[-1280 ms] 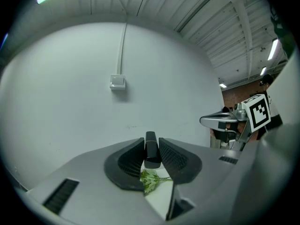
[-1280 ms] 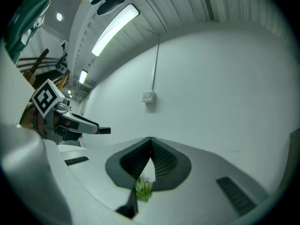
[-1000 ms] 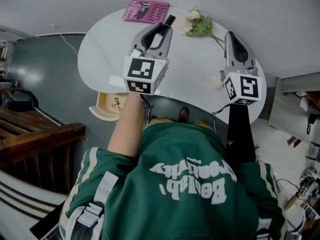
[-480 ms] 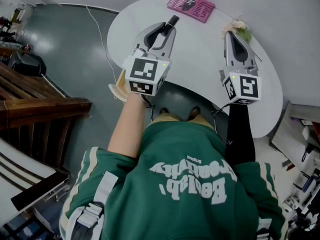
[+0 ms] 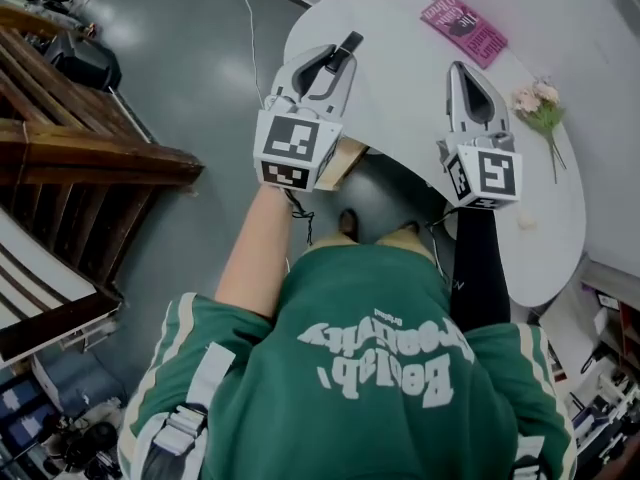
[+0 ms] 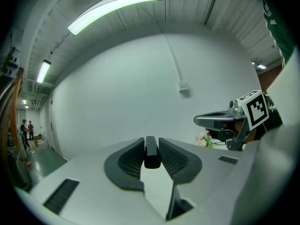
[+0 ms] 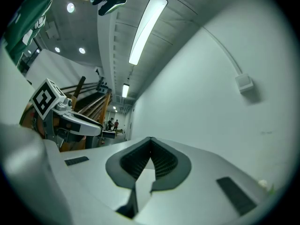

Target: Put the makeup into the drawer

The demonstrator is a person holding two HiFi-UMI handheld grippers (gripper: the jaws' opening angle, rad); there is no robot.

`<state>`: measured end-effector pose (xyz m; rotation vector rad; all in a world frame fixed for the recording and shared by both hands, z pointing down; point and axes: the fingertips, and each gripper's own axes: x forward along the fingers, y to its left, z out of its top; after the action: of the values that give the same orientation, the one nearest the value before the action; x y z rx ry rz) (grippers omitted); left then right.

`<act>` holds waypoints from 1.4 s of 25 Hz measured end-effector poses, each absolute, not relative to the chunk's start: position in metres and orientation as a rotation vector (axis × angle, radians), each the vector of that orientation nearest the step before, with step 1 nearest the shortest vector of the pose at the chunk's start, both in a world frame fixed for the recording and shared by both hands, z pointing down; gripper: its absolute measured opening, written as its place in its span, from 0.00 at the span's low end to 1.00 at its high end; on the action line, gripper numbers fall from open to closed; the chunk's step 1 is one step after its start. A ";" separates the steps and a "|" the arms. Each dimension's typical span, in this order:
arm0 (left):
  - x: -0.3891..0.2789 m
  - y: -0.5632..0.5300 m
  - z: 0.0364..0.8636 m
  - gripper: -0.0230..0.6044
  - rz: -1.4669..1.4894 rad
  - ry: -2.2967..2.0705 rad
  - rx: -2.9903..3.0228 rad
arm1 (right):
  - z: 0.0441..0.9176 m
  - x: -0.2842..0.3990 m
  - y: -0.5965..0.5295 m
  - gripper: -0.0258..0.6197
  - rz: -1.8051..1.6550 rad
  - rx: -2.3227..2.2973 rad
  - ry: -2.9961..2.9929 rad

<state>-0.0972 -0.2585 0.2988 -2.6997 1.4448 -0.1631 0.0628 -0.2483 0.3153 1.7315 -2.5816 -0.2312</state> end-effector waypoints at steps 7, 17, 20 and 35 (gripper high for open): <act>-0.157 -0.254 0.316 0.21 -0.218 1.530 -2.658 | 0.332 -0.009 -0.259 0.05 -0.197 1.604 -2.656; -0.193 -0.238 0.415 0.21 -0.472 1.592 -2.756 | 0.345 -0.058 -0.257 0.05 -0.177 1.511 -2.674; -0.192 -0.229 0.458 0.21 -0.571 1.584 -2.833 | 0.351 -0.062 -0.255 0.05 -0.168 1.500 -2.665; -0.188 -0.181 0.633 0.21 -1.101 1.564 -3.019 | 0.371 -0.049 -0.242 0.05 -0.123 1.528 -2.602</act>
<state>-0.1882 -0.1806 0.6330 -3.0190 1.5639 -1.1009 -0.0495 -0.2422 0.3709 1.5284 -2.6017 -0.1231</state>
